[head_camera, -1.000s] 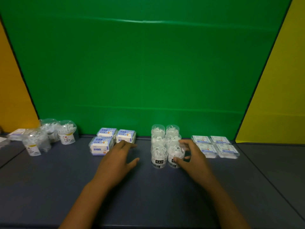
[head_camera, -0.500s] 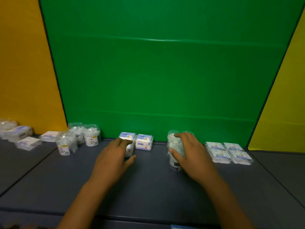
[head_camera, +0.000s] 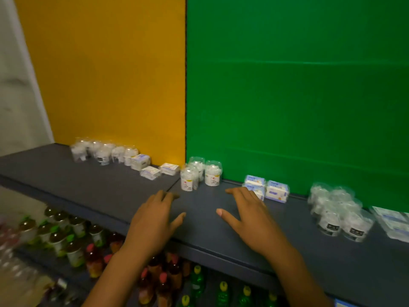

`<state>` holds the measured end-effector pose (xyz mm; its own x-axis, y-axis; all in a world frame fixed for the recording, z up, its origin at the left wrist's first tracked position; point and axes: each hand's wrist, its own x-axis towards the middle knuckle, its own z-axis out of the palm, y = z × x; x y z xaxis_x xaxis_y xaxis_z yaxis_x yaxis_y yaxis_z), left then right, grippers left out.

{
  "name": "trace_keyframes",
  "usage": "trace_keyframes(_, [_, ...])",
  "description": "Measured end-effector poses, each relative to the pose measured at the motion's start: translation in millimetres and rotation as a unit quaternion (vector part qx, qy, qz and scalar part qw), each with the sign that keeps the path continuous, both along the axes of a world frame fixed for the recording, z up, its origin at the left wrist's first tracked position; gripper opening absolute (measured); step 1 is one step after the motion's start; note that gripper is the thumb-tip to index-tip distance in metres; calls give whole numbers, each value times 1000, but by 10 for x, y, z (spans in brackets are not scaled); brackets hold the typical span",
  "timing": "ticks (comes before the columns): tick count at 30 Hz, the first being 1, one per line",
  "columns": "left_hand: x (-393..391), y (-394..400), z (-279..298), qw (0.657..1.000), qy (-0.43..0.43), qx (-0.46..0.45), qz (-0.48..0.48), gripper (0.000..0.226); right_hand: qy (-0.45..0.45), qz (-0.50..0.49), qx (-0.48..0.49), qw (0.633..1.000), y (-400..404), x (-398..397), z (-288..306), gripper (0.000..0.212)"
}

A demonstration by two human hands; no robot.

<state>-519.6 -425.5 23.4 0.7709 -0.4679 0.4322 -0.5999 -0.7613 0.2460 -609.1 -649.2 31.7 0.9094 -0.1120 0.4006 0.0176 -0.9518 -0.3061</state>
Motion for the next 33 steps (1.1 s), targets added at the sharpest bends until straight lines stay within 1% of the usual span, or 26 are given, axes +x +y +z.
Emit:
trace_keyframes(7, [95, 1112, -24, 995, -9, -1, 97, 52, 10, 95, 19, 995, 919, 584, -59, 56])
trace_keyframes(15, [402, 1939, -87, 983, 2, 1, 182, 52, 12, 168, 1, 986, 1658, 1372, -68, 55])
trace_keyframes(19, [710, 2153, -103, 979, 5, 8, 202, 53, 12, 183, -6, 983, 1880, 1805, -100, 56])
trace_keyframes(23, [1213, 2258, -5, 977, -7, 19, 214, 54, -3, 184, -5, 983, 1984, 2297, -75, 55])
trace_keyframes(28, [1875, 2182, 151, 981, -10, 21, 195, 53, -21, 157, 9, 987, 1924, 2871, -9, 52])
trace_keyframes(33, [2370, 2108, 63, 985, 4, 8, 170, 52, -19, 126, 25, 992, 1780, 3360, -38, 49])
